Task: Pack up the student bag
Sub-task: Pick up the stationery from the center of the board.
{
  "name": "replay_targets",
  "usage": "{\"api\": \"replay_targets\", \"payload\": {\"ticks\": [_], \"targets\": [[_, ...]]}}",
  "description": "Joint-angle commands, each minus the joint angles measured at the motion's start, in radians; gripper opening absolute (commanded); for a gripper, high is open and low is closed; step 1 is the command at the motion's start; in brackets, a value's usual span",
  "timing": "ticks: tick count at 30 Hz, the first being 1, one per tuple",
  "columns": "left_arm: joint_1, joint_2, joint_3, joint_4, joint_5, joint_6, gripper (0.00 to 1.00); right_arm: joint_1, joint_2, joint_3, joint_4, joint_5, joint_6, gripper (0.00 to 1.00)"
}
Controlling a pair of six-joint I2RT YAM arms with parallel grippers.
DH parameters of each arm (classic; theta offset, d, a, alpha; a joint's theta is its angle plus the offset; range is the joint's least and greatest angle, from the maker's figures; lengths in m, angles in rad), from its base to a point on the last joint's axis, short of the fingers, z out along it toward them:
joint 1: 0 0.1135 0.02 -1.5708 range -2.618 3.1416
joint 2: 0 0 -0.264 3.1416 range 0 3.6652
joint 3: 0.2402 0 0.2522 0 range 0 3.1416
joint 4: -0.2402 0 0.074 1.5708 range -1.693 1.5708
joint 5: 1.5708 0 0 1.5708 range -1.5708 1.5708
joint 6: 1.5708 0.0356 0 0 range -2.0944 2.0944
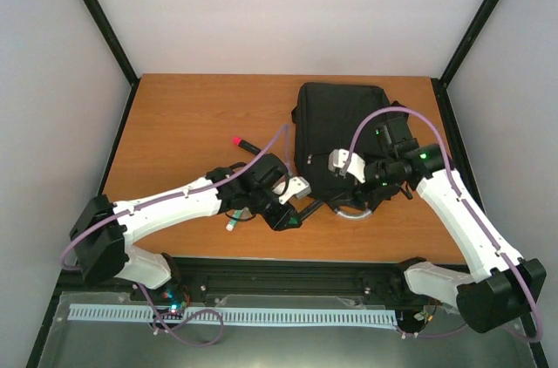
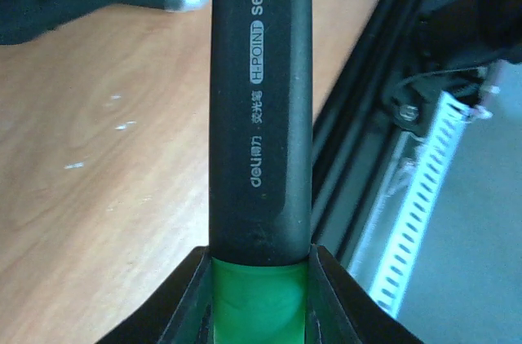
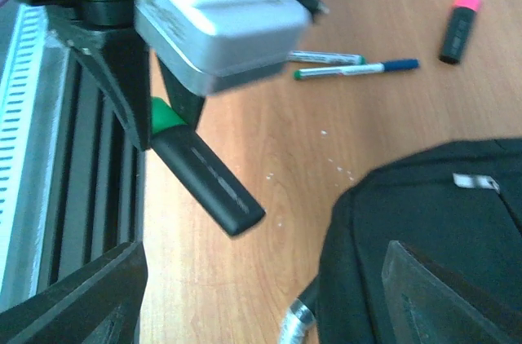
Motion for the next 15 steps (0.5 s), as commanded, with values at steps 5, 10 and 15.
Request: {"api": "replay_targets", "payload": {"ticks": [5,10,15], "targets": [[0.048,0.072,0.095,-0.042,0.359,0.034,0.24,0.193,-0.043,0.045,-0.107,0.102,-0.095,0.78],[0.070,0.122,0.144,-0.083,0.485,0.052,0.24,0.255,-0.078,0.077,-0.161,0.160,-0.112,0.75],[0.076,0.167,0.206,-0.152,0.555,0.099,0.24,0.296,-0.079,0.082,-0.208,0.205,-0.124,0.70]]}}
